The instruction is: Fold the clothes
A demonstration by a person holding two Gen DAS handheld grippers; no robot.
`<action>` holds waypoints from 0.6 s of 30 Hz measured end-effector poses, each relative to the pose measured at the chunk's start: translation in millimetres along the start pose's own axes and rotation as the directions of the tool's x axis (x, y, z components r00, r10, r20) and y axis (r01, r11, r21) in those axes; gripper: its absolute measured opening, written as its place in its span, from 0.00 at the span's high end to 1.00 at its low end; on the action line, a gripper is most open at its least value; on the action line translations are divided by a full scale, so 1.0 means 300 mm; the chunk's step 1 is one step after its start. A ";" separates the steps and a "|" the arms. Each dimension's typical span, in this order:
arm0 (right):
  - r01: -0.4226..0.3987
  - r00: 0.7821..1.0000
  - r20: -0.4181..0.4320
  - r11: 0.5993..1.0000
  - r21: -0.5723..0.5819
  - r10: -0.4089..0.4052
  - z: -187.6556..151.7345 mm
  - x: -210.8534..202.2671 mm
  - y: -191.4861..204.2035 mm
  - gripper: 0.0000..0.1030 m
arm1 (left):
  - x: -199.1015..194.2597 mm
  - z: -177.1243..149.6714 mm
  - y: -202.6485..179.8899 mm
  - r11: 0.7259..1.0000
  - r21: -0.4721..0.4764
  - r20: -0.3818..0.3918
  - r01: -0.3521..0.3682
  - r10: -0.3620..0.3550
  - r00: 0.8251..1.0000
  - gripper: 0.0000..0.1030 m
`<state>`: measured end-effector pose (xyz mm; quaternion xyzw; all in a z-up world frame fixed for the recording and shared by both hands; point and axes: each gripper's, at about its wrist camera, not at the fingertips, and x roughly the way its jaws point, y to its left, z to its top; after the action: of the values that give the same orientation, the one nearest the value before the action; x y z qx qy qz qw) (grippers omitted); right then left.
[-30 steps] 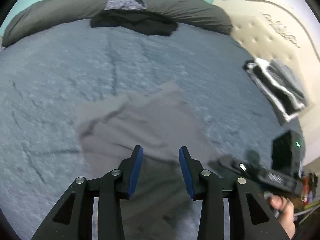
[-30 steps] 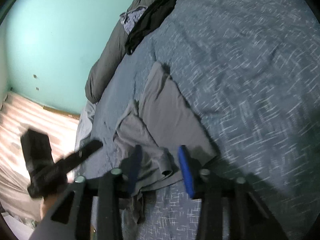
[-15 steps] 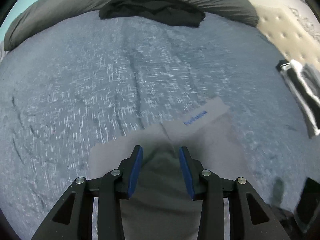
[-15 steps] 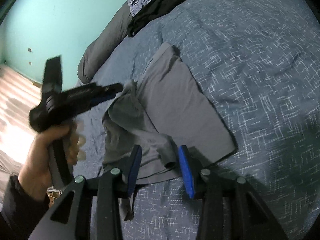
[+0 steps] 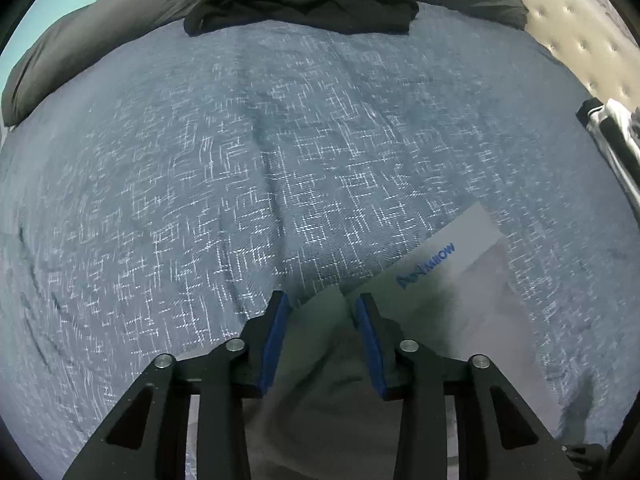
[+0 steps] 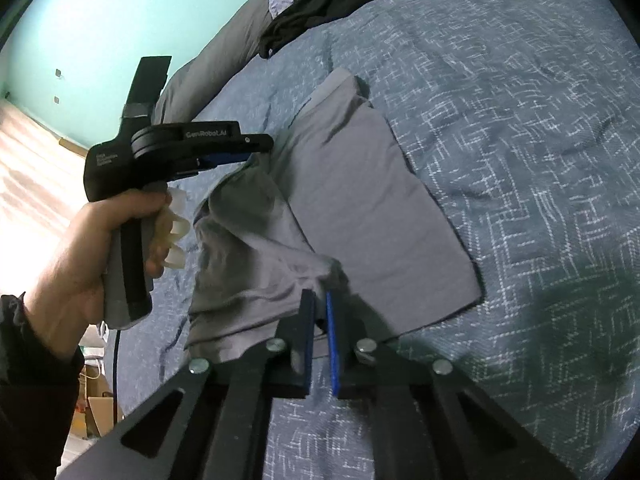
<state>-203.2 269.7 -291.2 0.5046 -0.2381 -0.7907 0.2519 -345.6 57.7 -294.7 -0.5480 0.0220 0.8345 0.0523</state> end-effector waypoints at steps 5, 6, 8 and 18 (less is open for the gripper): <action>-0.002 1.000 -0.001 1.000 -0.004 0.002 -0.004 -0.010 -0.009 0.98 | -0.006 -0.001 -0.009 1.000 0.011 0.016 -0.004 0.004 1.000 0.91; -0.004 1.000 -0.001 1.000 -0.004 0.004 -0.005 -0.013 -0.011 0.98 | -0.012 0.000 -0.009 1.000 0.012 0.023 -0.004 0.003 1.000 0.92; -0.009 1.000 0.002 1.000 -0.004 0.009 -0.005 -0.018 -0.012 0.98 | -0.024 0.001 -0.009 1.000 0.012 0.038 -0.002 0.002 0.999 0.94; -0.033 0.999 0.032 0.999 0.002 0.033 -0.006 -0.074 -0.018 0.98 | -0.135 0.018 0.000 1.000 -0.012 0.123 0.010 -0.008 0.992 0.94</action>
<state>-194.4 287.9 -280.2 0.4881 -0.2516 -0.7942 0.2602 -334.7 55.5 -255.3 -0.4961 0.0111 0.8665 0.0539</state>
